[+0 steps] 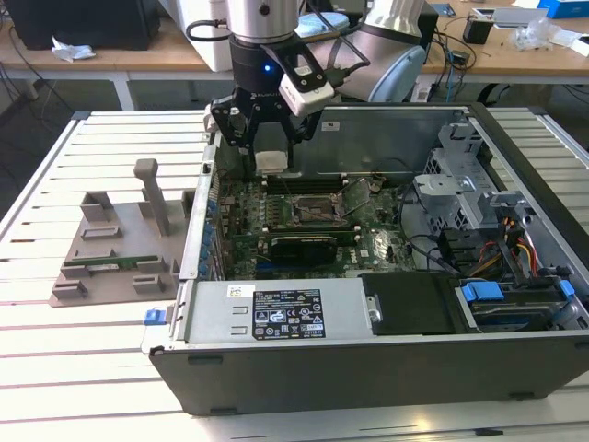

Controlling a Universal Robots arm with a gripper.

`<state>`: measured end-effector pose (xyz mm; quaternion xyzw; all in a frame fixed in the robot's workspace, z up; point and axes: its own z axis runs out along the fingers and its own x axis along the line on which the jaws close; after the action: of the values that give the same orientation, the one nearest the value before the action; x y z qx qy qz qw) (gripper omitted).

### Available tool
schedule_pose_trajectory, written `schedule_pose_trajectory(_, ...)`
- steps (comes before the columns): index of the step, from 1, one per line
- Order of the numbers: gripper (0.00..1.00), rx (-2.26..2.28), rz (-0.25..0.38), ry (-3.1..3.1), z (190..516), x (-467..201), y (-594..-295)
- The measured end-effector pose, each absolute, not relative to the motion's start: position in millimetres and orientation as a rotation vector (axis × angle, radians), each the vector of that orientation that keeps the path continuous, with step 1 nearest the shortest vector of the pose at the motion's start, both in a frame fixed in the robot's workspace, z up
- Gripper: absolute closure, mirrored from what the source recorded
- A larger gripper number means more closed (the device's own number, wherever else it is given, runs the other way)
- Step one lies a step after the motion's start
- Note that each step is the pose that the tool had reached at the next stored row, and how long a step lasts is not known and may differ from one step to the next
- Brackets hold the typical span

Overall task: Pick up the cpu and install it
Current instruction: 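Pick up the cpu and move it towards the insertion slot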

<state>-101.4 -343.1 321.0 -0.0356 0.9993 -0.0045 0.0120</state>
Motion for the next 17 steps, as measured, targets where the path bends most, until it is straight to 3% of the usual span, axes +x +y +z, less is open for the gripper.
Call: schedule_pose_trajectory(17,0.45,-0.111,-0.014,3.115,308,-88,-336)
